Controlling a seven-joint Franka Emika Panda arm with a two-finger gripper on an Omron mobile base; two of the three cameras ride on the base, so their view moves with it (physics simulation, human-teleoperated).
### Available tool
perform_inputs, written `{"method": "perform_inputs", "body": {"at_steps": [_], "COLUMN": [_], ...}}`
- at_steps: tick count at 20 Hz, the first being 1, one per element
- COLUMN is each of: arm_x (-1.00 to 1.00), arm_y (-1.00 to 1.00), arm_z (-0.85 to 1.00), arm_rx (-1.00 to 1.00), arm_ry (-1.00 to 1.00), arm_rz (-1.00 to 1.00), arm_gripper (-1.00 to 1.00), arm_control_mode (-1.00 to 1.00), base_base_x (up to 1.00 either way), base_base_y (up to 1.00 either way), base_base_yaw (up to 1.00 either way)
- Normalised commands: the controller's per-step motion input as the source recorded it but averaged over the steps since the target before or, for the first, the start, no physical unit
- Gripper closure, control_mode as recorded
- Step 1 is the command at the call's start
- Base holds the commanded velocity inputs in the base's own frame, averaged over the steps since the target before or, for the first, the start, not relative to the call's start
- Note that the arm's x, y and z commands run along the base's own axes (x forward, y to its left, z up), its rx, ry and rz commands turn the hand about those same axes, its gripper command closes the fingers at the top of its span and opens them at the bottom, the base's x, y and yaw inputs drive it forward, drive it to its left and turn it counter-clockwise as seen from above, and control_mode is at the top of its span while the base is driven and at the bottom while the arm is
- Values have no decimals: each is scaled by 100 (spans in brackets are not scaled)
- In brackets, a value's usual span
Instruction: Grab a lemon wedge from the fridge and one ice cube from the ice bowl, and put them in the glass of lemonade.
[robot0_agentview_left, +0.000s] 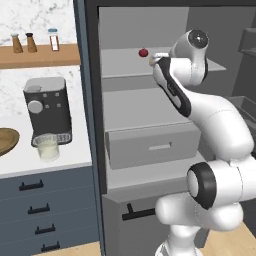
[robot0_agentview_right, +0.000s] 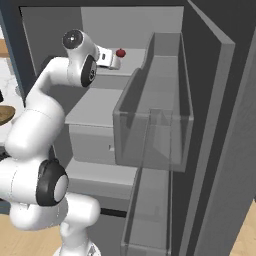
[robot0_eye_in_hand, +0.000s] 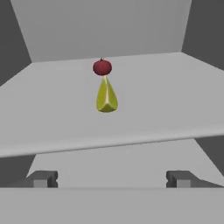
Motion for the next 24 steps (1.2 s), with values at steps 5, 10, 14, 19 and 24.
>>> {"method": "perform_inputs", "body": {"at_steps": [5, 10, 14, 19, 24], "arm_x": [55, 55, 56, 53, 48], "arm_y": [0, 0, 0, 0, 0], "arm_z": [-6, -17, -21, -15, -11], "arm_rx": [0, 0, 0, 0, 0], "arm_ry": [9, 7, 5, 2, 0], "arm_rz": [0, 0, 0, 0, 0], "arm_gripper": [-100, -100, -100, -100, -100], "arm_control_mode": [-100, -100, -100, -100, -100], "base_base_x": [0, 0, 0, 0, 0], "base_base_y": [0, 0, 0, 0, 0], "base_base_yaw": [0, 0, 0, 0, 0]}}
